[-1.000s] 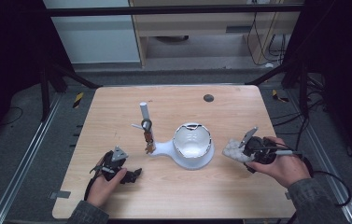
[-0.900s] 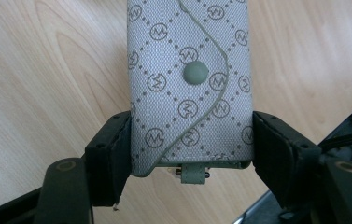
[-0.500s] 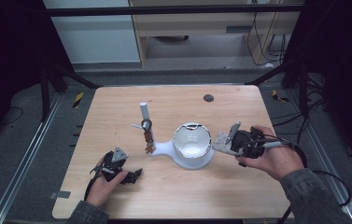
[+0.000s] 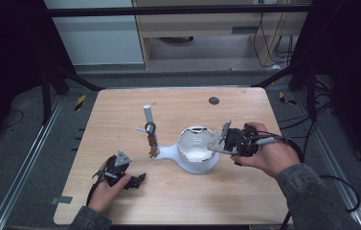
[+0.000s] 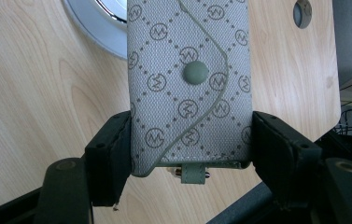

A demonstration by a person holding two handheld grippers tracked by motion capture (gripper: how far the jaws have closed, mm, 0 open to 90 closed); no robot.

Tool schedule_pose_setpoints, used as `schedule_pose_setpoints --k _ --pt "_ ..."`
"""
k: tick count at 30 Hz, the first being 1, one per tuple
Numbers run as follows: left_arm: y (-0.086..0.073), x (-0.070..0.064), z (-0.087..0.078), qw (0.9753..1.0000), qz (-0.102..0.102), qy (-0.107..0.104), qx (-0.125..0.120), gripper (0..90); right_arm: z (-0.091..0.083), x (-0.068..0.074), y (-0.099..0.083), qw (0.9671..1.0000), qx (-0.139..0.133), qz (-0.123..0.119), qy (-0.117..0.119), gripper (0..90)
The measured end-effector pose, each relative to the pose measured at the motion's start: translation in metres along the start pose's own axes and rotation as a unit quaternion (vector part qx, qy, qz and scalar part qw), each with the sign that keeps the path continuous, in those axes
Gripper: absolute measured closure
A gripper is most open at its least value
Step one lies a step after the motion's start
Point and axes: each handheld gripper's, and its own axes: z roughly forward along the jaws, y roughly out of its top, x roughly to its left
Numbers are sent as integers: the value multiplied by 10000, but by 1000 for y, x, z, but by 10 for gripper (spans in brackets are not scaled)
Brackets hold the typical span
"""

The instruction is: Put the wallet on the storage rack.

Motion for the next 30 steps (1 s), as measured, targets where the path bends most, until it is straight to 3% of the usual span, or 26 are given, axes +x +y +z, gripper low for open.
schedule_pose_setpoints --k 16,30 --pt "0 0 0 10000 1 -11 6 5 0 5 22 9996 12 -278 29 324" --pt "0 0 0 10000 3 -11 7 4 15 12 36 9984 173 -517 137 324"
